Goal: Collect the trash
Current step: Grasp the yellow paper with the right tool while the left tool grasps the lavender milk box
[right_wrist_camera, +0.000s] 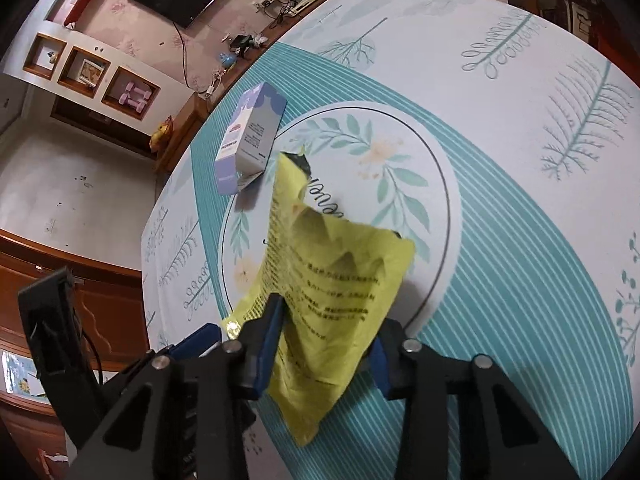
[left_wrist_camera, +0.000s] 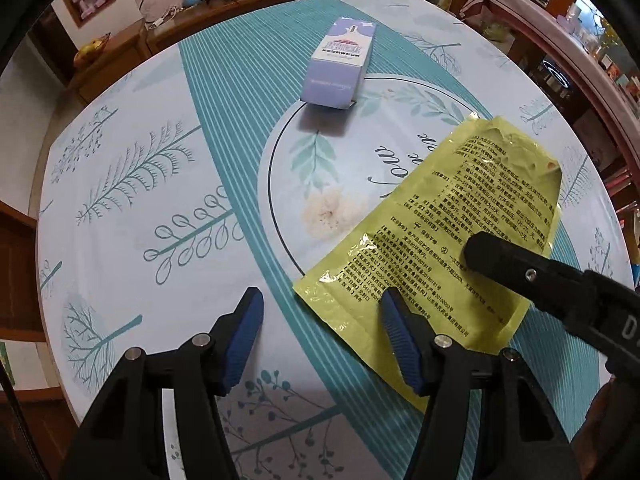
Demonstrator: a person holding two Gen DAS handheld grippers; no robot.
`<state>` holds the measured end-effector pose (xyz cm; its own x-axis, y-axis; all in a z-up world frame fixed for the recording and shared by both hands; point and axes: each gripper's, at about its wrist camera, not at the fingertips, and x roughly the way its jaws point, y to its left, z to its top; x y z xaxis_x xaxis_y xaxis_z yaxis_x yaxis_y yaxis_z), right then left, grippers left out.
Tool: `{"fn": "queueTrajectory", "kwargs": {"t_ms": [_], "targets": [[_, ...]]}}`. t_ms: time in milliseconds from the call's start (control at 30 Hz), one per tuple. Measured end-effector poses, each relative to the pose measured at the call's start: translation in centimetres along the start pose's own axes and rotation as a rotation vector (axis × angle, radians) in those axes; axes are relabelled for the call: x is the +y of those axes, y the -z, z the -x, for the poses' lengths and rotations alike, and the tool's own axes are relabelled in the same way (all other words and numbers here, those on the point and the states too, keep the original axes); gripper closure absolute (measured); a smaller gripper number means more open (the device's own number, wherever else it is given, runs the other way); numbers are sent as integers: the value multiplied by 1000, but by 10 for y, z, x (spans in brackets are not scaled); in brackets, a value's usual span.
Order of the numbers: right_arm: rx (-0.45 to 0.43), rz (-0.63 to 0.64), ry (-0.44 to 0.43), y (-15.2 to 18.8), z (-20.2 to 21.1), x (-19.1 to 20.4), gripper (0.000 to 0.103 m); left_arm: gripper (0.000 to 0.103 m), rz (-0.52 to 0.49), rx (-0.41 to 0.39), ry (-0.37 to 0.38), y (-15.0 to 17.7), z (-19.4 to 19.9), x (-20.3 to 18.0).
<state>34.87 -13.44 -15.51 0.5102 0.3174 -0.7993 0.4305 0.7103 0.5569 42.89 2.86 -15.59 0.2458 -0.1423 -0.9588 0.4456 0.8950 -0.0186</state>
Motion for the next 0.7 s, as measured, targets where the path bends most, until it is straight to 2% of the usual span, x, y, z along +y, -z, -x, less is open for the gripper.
{"fn": "queueTrajectory", "kwargs": {"t_ms": [100, 167, 300, 433, 700], "targets": [[-2, 43, -14, -1, 4, 7, 88, 43, 11, 35, 27, -3, 1, 5], [-12, 94, -1, -4, 9, 15, 91, 43, 25, 38, 47, -8, 6, 9], [-42, 127, 13, -16, 23, 22, 92, 42, 41, 17, 79, -25, 20, 13], [-99, 122, 59, -39, 36, 19, 92, 36, 44, -15, 95, -49, 31, 14], [-213, 120, 142, -82, 53, 14, 92, 35, 16, -50, 64, -120, 21, 3]]}}
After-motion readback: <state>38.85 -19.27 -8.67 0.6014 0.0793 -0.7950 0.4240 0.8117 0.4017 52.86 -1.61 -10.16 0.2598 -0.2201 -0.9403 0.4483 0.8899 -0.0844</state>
